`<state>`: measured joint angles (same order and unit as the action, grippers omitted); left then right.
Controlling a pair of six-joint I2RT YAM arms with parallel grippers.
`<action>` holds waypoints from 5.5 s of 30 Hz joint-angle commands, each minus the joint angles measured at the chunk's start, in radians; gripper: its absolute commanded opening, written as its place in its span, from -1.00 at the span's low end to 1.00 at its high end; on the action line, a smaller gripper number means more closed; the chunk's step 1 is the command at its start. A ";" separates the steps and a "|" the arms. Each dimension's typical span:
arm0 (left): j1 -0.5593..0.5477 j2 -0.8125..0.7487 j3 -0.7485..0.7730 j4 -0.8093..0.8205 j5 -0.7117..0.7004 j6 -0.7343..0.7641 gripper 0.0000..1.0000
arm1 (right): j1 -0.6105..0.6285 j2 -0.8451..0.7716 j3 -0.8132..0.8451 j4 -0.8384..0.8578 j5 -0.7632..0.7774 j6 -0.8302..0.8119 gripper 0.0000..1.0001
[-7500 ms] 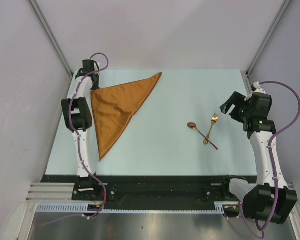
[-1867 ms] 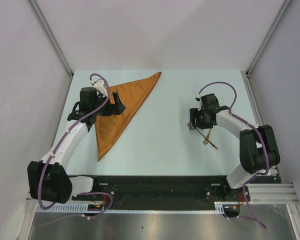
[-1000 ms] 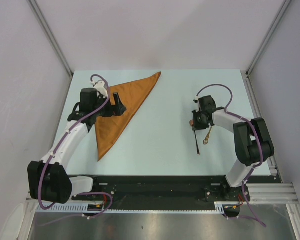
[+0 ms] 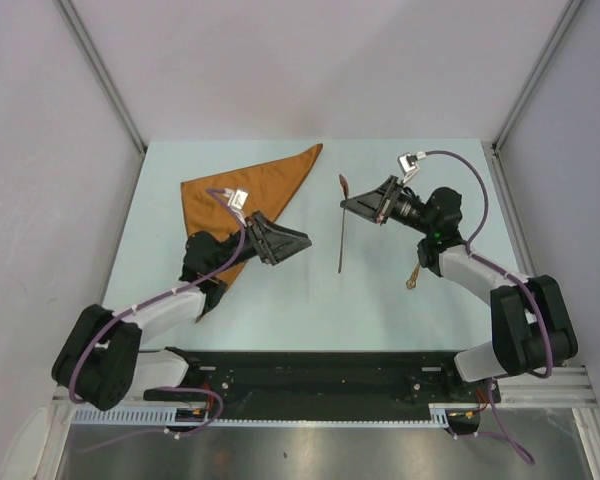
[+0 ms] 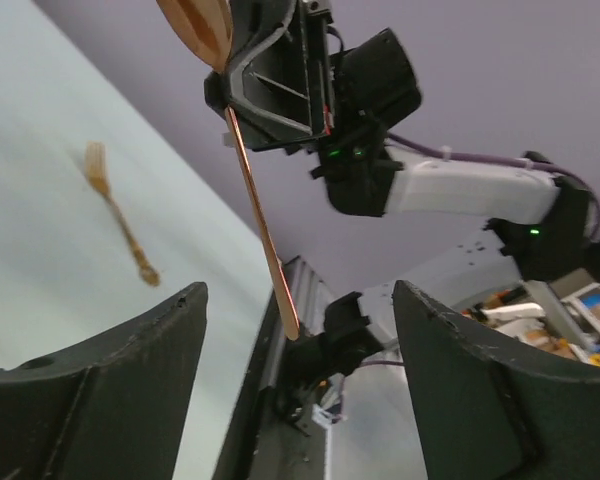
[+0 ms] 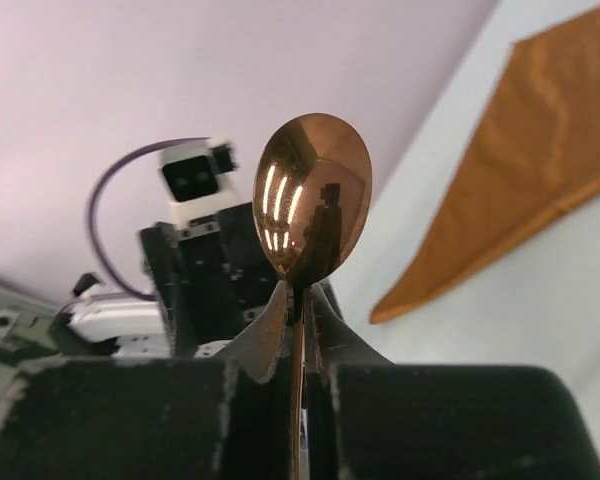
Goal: Fold the napkin, place the utensils inside, and roll it up
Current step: Pass the utensil from the right arm to the left, then place the utensil onto the napkin
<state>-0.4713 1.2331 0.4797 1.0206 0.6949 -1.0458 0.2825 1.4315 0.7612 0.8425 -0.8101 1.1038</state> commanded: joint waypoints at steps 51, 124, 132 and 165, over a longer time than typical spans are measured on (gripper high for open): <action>-0.190 0.266 0.211 0.244 -0.005 -0.244 -1.00 | 0.104 0.109 0.017 0.472 -0.095 0.271 -1.00; 0.200 0.980 1.267 -1.769 -0.810 1.291 -1.00 | -0.192 -0.261 -0.123 -0.382 -0.121 -0.314 0.67; 0.200 1.003 1.306 -1.795 -0.836 1.288 -1.00 | -0.194 -0.272 -0.117 -0.440 -0.104 -0.347 0.67; 0.171 0.808 1.304 -1.824 -0.845 1.141 0.73 | -0.201 -0.286 0.095 -1.247 0.648 -0.641 0.64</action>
<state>-0.2714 2.2105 1.7935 -0.8070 -0.1516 0.1562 0.0879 1.1156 0.7696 -0.1936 -0.4629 0.5285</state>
